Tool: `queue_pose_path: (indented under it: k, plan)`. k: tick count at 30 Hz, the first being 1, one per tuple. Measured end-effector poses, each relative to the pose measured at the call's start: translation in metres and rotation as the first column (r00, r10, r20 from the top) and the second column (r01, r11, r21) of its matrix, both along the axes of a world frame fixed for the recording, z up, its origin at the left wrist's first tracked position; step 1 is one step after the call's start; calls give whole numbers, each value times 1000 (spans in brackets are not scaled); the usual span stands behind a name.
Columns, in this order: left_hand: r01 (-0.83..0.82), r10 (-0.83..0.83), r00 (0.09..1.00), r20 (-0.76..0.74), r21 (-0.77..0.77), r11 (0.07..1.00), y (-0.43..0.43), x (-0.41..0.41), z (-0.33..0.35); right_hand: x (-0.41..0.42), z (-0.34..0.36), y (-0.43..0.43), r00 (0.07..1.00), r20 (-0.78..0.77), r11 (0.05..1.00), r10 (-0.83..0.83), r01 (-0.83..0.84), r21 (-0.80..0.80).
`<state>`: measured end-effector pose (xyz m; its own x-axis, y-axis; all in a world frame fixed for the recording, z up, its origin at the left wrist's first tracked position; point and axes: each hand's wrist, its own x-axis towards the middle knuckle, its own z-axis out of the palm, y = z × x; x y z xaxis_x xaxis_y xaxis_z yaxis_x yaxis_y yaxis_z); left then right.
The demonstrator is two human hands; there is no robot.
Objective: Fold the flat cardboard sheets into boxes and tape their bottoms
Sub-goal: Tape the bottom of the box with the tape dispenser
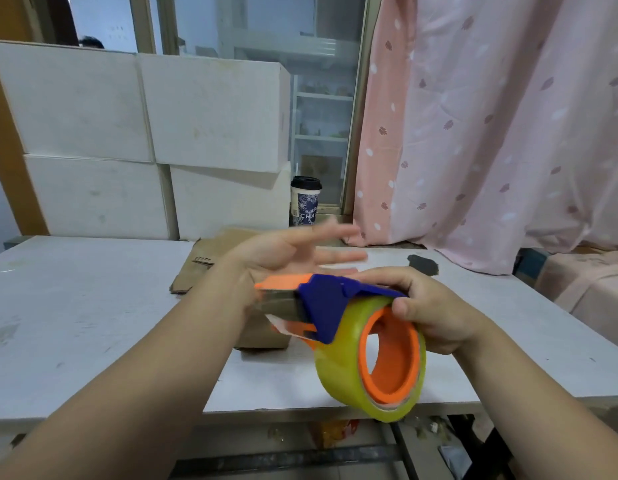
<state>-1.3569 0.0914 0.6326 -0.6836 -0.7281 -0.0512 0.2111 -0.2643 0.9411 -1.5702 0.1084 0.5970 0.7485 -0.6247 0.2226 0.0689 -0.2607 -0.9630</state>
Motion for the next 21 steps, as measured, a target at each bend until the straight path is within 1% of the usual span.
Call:
queue_pose_path:
  k: [1,2,3,4,6,8,9,10,12,14,16,18,21]
  plan:
    - [-166,167,985,-46,20,986,0,0,1,-2,-5,-1,1000,27,999,-9,8,37]
    - [-343,342,936,-82,-3,939,-1,1,1,-6,-10,-3,998,57,997,-27,22,78]
    - [-495,486,866,-117,-64,866,-2,4,0,-9,-14,-5,994,93,992,-51,40,116]
    - [-597,580,802,-144,-139,790,-2,8,-1,-13,-18,-7,988,135,987,-79,59,147]
    - [-685,690,715,-116,-315,657,-2,16,-6,-19,-24,-12,960,227,970,-164,116,212]
    - [-686,793,608,-37,-526,503,-3,22,-15,-22,-28,-17,900,286,913,-328,224,341]
    - [-664,838,546,-10,-615,425,-3,24,-20,-22,-29,-21,861,275,865,-429,302,401]
    - [-640,870,493,6,-676,367,-2,25,-25,-22,-31,-24,822,231,811,-521,392,433]
    - [-604,907,421,27,-738,302,-1,27,-31,-19,-35,-30,757,100,717,-646,557,418]
    - [-534,935,347,75,-804,263,1,29,-36,-14,-45,-38,706,-38,662,-707,680,316]
    - [-417,947,278,160,-868,269,1,33,-41,-9,-58,-45,635,-150,607,-758,771,194]
    - [-296,948,210,240,-908,296,1,36,-47,-4,-66,-49,602,-169,574,-780,797,187]
    - [-198,963,115,245,-944,264,4,41,-60,1,-68,-60,569,-176,543,-803,821,175]
